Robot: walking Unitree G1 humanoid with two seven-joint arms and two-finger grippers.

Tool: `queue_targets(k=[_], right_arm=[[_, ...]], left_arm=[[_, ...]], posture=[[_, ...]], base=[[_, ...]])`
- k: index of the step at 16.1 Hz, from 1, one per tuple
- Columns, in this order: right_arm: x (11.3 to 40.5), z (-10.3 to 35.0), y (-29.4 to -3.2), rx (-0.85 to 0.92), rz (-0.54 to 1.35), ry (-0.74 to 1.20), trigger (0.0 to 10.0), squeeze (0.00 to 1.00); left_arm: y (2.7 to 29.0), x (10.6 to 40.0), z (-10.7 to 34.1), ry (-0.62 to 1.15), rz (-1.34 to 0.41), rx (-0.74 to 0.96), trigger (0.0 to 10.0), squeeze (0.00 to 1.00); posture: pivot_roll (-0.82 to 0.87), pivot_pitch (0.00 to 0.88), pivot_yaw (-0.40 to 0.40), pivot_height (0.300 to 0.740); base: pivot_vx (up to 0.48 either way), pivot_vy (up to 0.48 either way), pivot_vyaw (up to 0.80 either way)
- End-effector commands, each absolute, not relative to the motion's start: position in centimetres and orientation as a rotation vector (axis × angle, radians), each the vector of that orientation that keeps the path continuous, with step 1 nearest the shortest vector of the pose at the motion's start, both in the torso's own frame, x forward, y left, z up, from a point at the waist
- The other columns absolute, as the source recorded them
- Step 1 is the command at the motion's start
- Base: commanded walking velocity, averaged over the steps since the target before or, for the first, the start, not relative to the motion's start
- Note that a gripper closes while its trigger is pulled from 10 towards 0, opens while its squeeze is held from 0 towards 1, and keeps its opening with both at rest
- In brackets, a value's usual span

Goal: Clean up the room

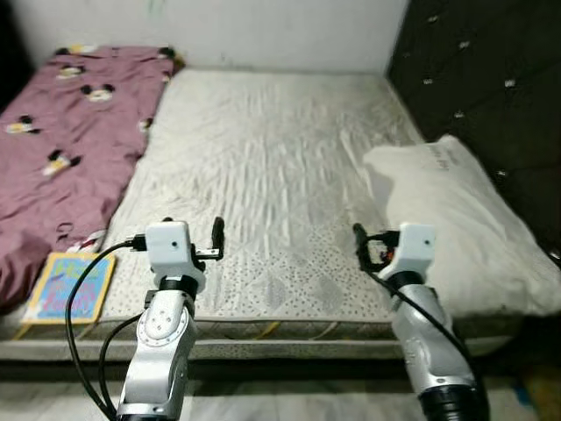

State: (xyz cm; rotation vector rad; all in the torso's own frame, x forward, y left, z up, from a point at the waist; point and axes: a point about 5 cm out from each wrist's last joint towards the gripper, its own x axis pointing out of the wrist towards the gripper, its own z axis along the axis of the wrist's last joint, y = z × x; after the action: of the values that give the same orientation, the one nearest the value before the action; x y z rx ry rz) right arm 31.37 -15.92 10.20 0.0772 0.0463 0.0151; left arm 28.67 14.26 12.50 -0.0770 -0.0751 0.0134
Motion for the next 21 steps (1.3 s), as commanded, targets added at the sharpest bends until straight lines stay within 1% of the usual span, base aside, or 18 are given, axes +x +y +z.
queue_targets(k=[1,9,11,14,21], right_arm=[[31.5,10.4,-14.8,0.088,0.047,0.042,10.0,0.0],[31.6,10.2,-14.5,0.081,0.067,0.05,10.0,0.0],[31.7,10.2,-14.3,0.079,0.074,0.051,10.0,0.0],[31.7,10.3,-14.5,0.075,0.073,0.049,10.0,0.0],[32.0,10.3,-14.3,0.073,0.075,0.046,10.0,0.0]], left_arm=[[15.2,28.5,12.4,-0.068,0.047,-0.062,10.0,0.0],[15.0,28.6,12.5,-0.07,0.042,-0.069,10.0,0.0],[14.7,28.5,12.7,-0.093,0.004,-0.061,10.0,0.0],[14.3,28.3,13.0,-0.107,-0.054,-0.114,10.0,0.0],[14.1,28.3,13.3,-0.121,-0.092,-0.136,10.0,0.0]], posture=[[0.01,0.105,-0.024,0.74],[0.0,0.101,-0.023,0.74],[0.0,0.097,-0.023,0.74],[0.01,0.094,-0.022,0.74],[0.01,0.084,-0.018,0.74]], base=[[0.0,0.409,0.0],[0.0,0.408,0.0],[0.0,0.0,0.0],[0.0,0.0,0.0],[0.318,0.0,0.0]])
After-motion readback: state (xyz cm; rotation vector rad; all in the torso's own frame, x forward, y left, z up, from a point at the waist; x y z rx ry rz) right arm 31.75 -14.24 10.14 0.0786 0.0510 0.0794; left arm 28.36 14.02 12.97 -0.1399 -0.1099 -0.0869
